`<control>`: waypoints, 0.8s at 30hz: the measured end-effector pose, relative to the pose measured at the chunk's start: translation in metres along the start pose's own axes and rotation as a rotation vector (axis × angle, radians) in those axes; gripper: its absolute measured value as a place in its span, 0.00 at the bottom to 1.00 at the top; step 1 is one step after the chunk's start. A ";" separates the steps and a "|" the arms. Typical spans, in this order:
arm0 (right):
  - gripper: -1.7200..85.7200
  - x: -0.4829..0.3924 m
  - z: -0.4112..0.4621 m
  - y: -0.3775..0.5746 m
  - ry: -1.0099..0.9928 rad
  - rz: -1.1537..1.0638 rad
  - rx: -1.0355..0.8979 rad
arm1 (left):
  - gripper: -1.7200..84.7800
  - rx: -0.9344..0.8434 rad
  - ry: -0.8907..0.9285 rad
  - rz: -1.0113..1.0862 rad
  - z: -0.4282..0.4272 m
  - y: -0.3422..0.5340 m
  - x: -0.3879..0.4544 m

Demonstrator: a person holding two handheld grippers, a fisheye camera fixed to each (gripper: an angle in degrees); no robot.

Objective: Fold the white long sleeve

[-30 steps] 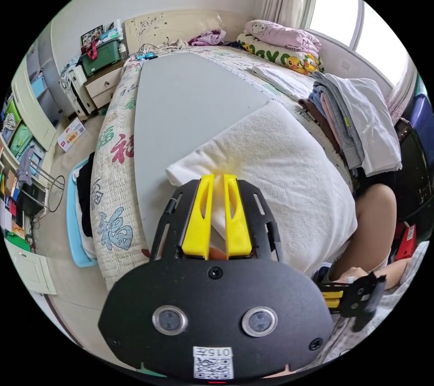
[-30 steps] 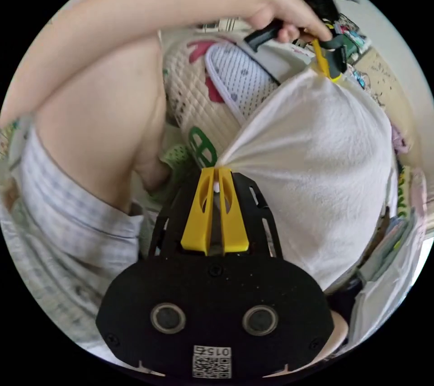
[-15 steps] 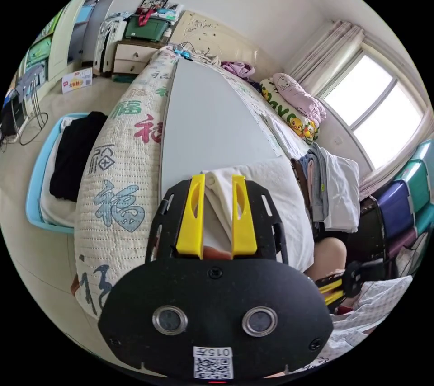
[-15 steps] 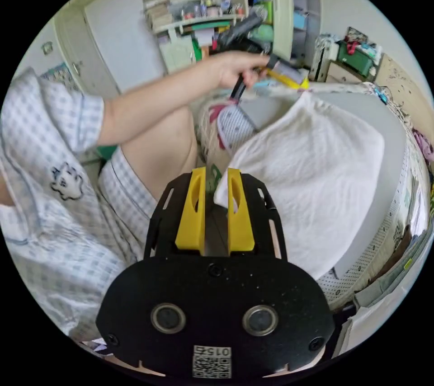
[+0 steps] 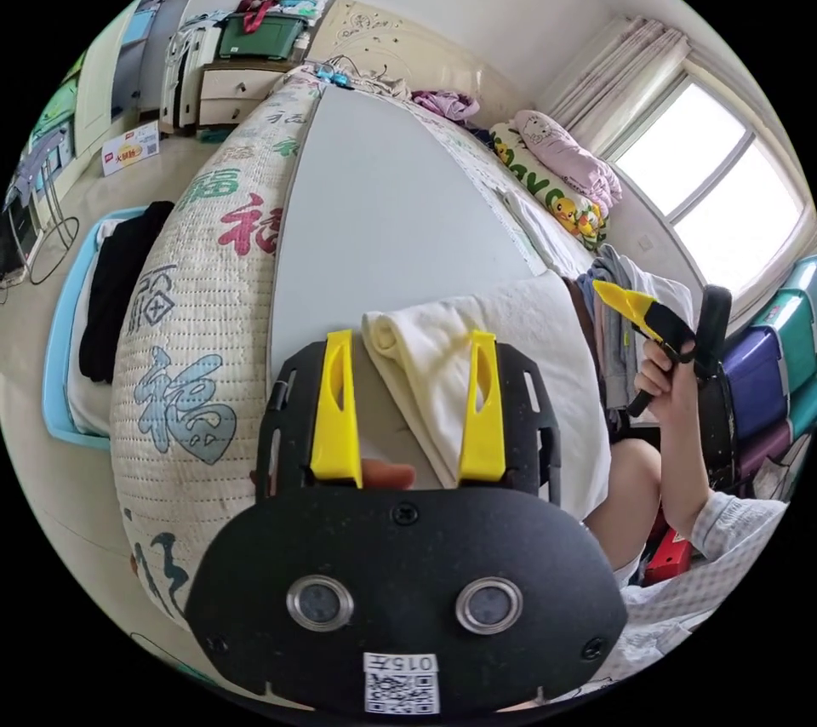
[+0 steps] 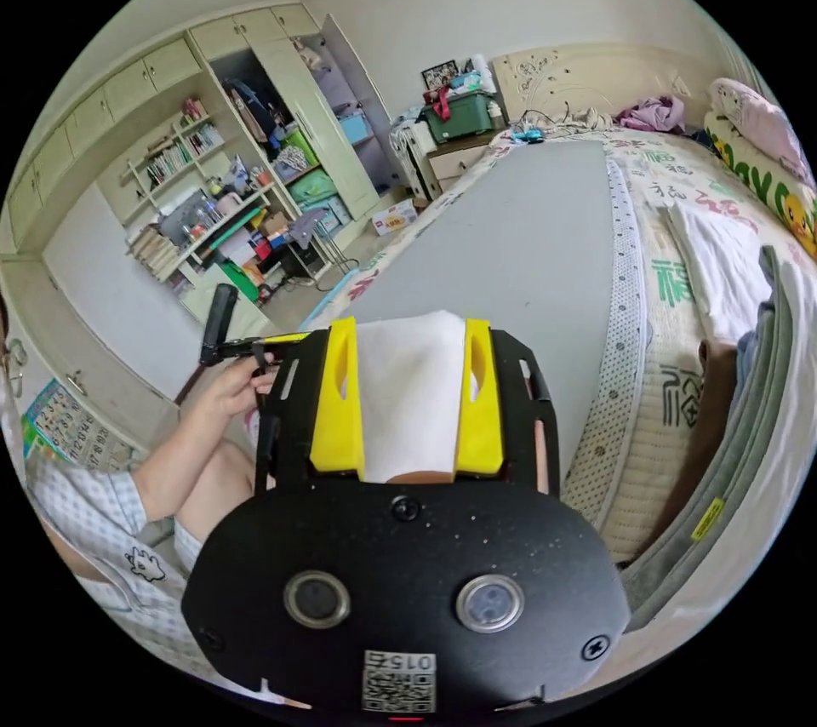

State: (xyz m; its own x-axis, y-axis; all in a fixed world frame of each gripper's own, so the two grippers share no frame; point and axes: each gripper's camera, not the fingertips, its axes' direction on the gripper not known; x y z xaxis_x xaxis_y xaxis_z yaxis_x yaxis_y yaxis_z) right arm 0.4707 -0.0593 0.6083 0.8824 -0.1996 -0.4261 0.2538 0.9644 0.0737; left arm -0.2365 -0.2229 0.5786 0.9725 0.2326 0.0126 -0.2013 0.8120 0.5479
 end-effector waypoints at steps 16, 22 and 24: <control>0.22 0.091 0.009 -0.067 -0.309 0.205 -0.144 | 0.21 -0.102 0.053 0.026 0.011 -0.025 -0.041; 0.21 0.096 -0.004 -0.074 -0.442 0.246 -0.152 | 0.17 -0.098 0.137 -0.001 0.009 -0.021 -0.069; 0.20 0.093 -0.009 -0.076 -0.450 0.245 -0.153 | 0.16 -0.103 0.177 -0.018 0.009 -0.018 -0.079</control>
State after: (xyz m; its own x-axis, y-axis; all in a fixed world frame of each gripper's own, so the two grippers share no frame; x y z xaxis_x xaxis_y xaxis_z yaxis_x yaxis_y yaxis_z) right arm 0.5301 -0.1493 0.5545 0.9997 0.0128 0.0183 -0.0124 0.9996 -0.0244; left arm -0.3082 -0.2608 0.5752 0.9421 0.3005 -0.1485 -0.2038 0.8653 0.4580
